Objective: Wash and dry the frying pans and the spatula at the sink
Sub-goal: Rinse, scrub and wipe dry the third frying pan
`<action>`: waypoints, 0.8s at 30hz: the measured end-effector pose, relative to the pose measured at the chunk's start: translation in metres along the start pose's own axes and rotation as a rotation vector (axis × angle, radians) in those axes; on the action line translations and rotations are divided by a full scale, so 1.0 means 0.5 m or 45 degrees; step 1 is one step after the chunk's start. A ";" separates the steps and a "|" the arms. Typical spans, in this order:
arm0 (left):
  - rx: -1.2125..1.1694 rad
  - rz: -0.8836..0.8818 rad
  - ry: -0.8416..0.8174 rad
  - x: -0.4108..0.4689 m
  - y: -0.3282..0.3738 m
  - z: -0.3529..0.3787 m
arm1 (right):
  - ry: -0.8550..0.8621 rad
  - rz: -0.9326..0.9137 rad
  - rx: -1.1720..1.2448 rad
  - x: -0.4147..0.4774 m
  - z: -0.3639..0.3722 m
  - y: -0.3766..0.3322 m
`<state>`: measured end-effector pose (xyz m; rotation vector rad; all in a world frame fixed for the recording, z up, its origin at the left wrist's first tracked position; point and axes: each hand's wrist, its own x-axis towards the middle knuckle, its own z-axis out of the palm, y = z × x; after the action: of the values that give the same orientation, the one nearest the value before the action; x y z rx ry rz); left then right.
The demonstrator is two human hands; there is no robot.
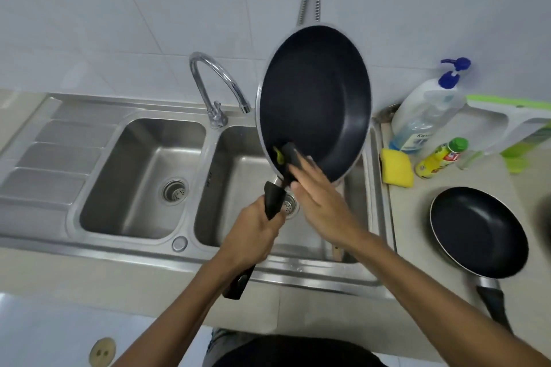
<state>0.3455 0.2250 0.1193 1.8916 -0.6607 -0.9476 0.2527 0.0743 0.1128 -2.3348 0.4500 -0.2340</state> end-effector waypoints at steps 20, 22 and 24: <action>-0.063 -0.081 -0.055 -0.023 -0.001 0.043 | -0.013 -0.170 -0.301 0.073 -0.006 0.006; -0.135 -0.095 -0.101 -0.038 0.000 0.056 | 0.092 -0.143 -0.533 0.160 -0.046 0.031; -0.171 -0.088 -0.144 -0.048 0.004 0.064 | 0.259 0.009 -0.720 0.220 -0.107 0.096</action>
<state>0.3053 0.2268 0.1196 1.7618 -0.5858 -1.1219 0.3264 -0.0340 0.1215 -2.8724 0.6953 -0.3825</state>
